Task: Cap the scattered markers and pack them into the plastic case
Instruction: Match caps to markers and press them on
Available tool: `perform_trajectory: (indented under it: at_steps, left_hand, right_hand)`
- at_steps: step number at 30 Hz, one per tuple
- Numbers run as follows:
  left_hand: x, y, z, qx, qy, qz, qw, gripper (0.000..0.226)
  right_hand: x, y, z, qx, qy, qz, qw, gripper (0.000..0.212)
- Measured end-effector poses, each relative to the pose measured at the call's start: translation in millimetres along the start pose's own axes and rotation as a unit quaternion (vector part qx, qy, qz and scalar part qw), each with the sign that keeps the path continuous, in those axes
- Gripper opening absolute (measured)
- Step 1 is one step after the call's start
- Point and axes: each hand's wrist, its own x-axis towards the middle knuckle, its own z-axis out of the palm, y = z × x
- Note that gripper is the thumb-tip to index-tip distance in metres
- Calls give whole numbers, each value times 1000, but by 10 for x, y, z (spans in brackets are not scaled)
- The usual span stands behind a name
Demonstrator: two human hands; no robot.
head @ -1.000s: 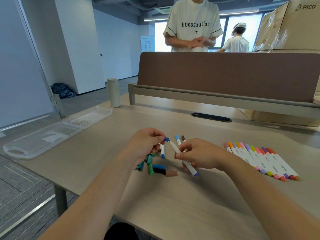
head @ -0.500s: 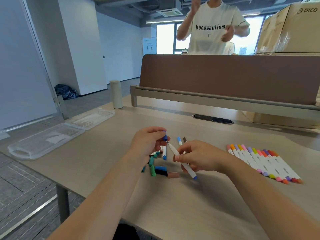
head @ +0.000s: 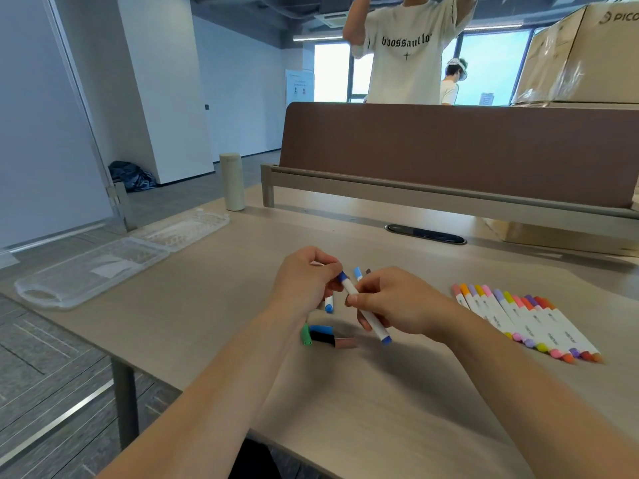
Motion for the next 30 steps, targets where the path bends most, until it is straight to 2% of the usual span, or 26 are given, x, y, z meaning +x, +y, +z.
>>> perform_trajectory:
  at_steps: [3,7,9,12,20,23,27,30]
  left_hand:
    - [25,13,23,17,20,21,999,7]
    - [128,44,-70,-18,-23,19,999,24]
    - [188,37,-132,18,-7,26,999,28]
    - [247,-15,-219,54,-12,39,998,16]
    - [368,-149,-451,25,-26,17,999,15]
    - [379,-159,-454,19,-51,14,998,15]
    - [373,-178,-458,14,-64,19,998,16]
    - [380,-227,-483,10,-65,19,998,17]
  right_hand:
    - [67,-7,55,21,24,0,999,24]
    - [256,-16,70,32,81,16,996,10]
    - [427,-8,59,-42,116,46,991,16]
    - [665,1,104,-132,118,84,981,22]
    - [878,40,322,-266,119,157,944,29]
    - [926,64,361,-285,144,156,935,20]
    - [1045,7,430,-249,173,115,946,25]
    - [1075,-82,476,-244,136,107,954,22]
